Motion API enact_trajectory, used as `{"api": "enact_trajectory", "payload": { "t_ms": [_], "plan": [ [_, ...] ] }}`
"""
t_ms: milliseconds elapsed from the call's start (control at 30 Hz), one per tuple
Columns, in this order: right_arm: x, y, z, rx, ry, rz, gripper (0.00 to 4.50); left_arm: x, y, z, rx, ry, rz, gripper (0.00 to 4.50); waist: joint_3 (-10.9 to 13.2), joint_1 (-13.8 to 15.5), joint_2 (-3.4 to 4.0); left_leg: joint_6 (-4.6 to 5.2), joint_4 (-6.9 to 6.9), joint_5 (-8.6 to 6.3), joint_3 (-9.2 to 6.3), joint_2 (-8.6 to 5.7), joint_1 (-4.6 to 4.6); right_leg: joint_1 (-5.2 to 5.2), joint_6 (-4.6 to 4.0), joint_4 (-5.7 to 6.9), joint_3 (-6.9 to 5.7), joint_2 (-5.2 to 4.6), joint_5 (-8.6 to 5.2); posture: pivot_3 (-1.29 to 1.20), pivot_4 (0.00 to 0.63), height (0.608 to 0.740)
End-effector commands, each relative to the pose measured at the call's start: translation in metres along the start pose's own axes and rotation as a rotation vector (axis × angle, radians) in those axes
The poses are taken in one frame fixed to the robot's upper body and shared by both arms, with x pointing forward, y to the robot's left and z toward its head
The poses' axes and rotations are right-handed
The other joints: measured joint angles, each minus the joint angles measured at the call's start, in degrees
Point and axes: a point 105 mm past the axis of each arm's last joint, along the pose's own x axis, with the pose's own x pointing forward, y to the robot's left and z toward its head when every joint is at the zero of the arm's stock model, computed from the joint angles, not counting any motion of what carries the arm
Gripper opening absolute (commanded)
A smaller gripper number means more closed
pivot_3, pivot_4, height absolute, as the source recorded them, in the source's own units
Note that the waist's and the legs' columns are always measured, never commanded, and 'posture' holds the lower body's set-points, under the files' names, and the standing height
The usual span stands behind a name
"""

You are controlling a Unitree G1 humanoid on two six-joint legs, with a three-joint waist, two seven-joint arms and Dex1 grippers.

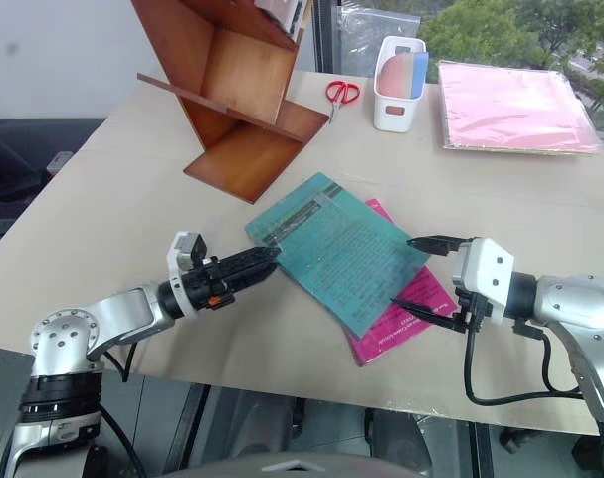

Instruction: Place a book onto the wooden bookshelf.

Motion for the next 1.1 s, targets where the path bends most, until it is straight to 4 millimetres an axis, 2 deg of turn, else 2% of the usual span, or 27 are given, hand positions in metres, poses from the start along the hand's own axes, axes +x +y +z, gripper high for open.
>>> {"api": "enact_trajectory", "payload": {
  "t_ms": [33, 167, 633, 833, 1100],
  "plan": [
    [-0.004, -0.002, 0.009, -0.042, -0.009, 0.0, 4.37, 0.002, -0.007, -0.006, -0.055, 0.006, -0.023, 4.5, 0.0, 0.0, 0.0, 0.0, 0.01, 0.0, 0.01, -0.01, 0.0, 0.0, 0.0, 0.0, 0.01, -0.01, 0.0, 0.0, 0.15, 0.74],
    [-0.006, -0.002, 0.009, -0.042, -0.002, 0.002, 4.37, 0.005, -0.004, -0.014, -0.106, 0.013, -0.006, 4.5, 0.0, 0.0, 0.01, 0.0, 0.02, 0.0, 0.0, -0.03, 0.03, 0.07, 0.0, -0.02, 0.0, -0.03, 0.0, 0.0, 0.15, 0.74],
    [-0.01, -0.003, 0.012, -0.046, 0.013, -0.013, 4.37, 0.028, 0.008, -0.012, -0.16, -0.012, 0.02, 4.5, 0.0, 0.7, 0.04, 0.0, 0.08, 0.0, -0.05, -0.11, 0.09, 0.19, -0.01, -0.03, -0.06, -0.03, 0.0, 0.0, 0.15, 0.74],
    [-0.013, -0.002, 0.013, -0.047, 0.022, -0.023, 4.37, 0.031, 0.012, -0.012, -0.165, -0.015, 0.015, 4.5, -0.1, 1.2, 0.08, 0.0, 0.1, 0.0, -0.06, -0.13, 0.1, 0.21, 0.0, -0.03, -0.07, -0.04, 0.0, 0.0, 0.15, 0.74],
    [-0.016, 0.001, 0.016, -0.044, 0.023, -0.029, 4.37, 0.045, 0.019, -0.023, -0.195, -0.02, -0.008, 4.5, -0.2, 1.4, 0.34, 0.0, 0.12, 0.0, -0.09, -0.21, 0.1, 0.25, 0.02, -0.04, -0.1, -0.09, 0.01, 0.0, 0.15, 0.74]
  ]
}}
